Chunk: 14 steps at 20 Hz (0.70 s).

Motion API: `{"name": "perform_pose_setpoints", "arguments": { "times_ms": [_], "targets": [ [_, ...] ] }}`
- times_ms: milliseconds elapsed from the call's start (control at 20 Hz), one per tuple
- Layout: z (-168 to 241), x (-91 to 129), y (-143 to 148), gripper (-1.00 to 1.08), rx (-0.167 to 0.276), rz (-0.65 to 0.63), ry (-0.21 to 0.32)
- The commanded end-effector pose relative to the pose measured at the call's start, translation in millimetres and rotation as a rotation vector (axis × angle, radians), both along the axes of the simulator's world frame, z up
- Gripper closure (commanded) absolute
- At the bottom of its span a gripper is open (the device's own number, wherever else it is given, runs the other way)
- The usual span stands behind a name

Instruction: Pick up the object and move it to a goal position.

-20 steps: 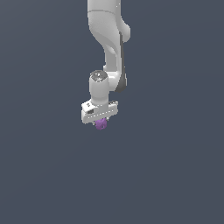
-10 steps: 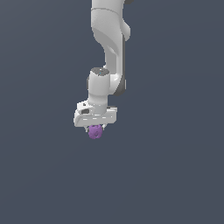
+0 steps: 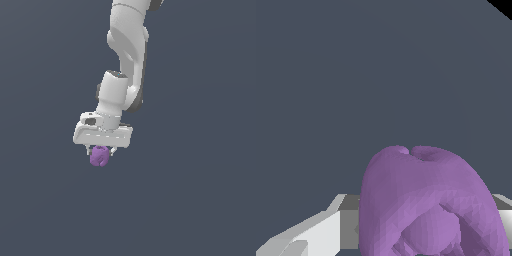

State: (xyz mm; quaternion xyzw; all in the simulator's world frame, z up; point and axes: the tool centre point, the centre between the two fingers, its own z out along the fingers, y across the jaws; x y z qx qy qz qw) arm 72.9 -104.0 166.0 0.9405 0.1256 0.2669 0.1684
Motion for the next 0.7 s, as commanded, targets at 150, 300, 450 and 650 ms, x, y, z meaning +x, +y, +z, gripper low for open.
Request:
{"name": "perform_pose_setpoints", "arguments": {
  "times_ms": [150, 300, 450, 650],
  "targets": [
    [36.0, 22.7, -9.1, 1.08, -0.037, -0.041, -0.113],
    [55.9, 32.8, -13.8, 1.08, -0.057, -0.063, -0.172],
    [76.7, 41.6, -18.4, 1.08, -0.077, -0.085, -0.231],
    [105.9, 51.5, -24.4, 1.08, -0.104, -0.115, -0.312]
  ]
}}
